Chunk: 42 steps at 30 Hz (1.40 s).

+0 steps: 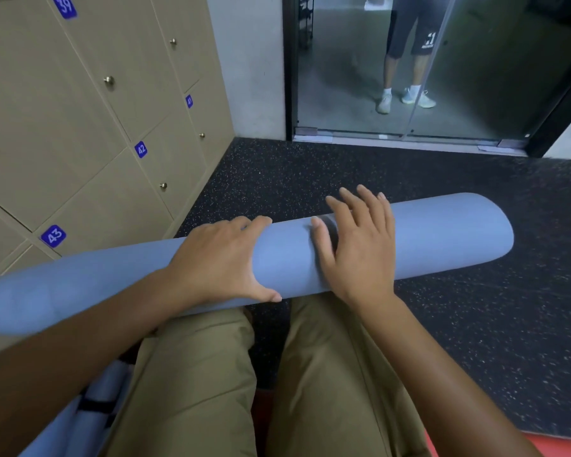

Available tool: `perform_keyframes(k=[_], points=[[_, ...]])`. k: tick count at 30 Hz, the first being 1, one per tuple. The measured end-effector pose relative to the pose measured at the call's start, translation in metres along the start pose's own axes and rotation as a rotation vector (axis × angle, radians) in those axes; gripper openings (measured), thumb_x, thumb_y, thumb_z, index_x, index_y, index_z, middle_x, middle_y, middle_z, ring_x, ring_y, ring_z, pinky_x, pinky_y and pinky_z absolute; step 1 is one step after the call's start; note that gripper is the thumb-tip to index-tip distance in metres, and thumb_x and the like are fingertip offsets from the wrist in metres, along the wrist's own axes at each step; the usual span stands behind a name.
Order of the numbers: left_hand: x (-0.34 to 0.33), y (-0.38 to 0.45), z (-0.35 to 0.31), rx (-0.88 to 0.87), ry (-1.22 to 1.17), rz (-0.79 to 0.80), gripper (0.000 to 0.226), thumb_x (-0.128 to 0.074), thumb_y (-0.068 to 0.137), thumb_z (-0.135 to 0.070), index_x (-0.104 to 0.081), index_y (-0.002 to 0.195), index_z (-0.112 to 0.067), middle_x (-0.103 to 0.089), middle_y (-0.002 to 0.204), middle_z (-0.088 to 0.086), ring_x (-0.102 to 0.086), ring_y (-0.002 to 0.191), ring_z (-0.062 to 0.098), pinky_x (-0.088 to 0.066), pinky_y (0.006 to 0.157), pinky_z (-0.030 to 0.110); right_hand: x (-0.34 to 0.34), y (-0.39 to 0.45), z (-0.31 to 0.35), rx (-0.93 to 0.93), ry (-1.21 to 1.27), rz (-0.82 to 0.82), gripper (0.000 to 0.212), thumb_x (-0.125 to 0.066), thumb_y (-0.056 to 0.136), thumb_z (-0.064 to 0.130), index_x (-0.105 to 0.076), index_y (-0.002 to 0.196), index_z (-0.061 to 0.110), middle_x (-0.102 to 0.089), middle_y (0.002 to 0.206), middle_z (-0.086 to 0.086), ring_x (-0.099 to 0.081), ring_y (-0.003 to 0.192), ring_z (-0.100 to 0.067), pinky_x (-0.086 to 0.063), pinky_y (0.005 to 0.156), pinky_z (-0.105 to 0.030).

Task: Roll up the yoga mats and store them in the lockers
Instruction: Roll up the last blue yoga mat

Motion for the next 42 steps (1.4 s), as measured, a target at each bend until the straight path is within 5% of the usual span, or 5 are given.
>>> perform_keyframes(k=[8,11,13,18,42], points=[[0.031,0.055,0.022,0.059,-0.177,0.011,0.098,-0.077,0.05,-0.082,-0.042,0.133,-0.043,-0.062,0.121,-0.014,-0.06,0.105,0.019,-0.044,0.08,0.037,-0.008,0.013,-0.022,-0.544,0.326,0.05,0.107,-0.054,0.095,0.064,0.007,0.162,0.01,0.021,0.168,-0.017,0.019,0.155,-0.029,0.005,0.126,-0.05],[0.057,0.084,0.029,0.063,-0.236,-0.04,0.098,-0.081,0.052,-0.078,-0.044,0.134,-0.04,-0.063,0.123,-0.011,-0.059,0.103,0.02,-0.049,0.088,0.04,-0.017,0.038,-0.038,-0.945,0.762,0.065,0.129,-0.071,0.085,0.062,0.022,0.159,0.009,0.017,0.169,-0.015,-0.001,0.157,-0.034,-0.013,0.126,-0.05],[0.073,0.103,0.03,0.046,-0.283,-0.064,0.099,-0.082,0.051,-0.078,-0.045,0.133,-0.036,-0.064,0.123,-0.008,-0.06,0.105,0.023,-0.05,0.09,0.042,-0.022,0.061,-0.044,-1.047,1.121,0.065,0.129,-0.078,0.081,0.059,0.014,0.16,0.015,-0.024,0.166,-0.006,-0.036,0.147,-0.03,-0.037,0.116,-0.053],[0.093,0.144,0.028,-0.002,-0.377,-0.032,0.101,-0.091,0.055,-0.066,-0.039,0.134,-0.03,-0.061,0.123,-0.006,-0.06,0.104,0.022,-0.05,0.09,0.04,-0.021,0.108,-0.041,-0.905,1.371,0.12,0.099,-0.082,0.081,0.051,-0.014,0.15,0.03,-0.054,0.14,0.01,-0.06,0.124,-0.021,-0.061,0.083,-0.051],[-0.101,0.123,0.068,0.122,-0.98,0.016,0.104,-0.092,0.069,-0.04,-0.035,0.156,-0.031,-0.06,0.141,-0.012,-0.066,0.117,0.011,-0.054,0.1,0.033,-0.142,0.05,-0.038,-0.354,0.945,0.512,0.105,-0.091,0.074,0.037,-0.024,0.155,0.032,-0.046,0.148,0.015,-0.049,0.131,-0.003,-0.046,0.105,-0.03]])
Point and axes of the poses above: each hand's wrist, its own y-axis towards the middle knuckle, its own x-axis out of the back of the hand, z = x × y, the point moved 5 cm from there along y, towards the middle knuckle
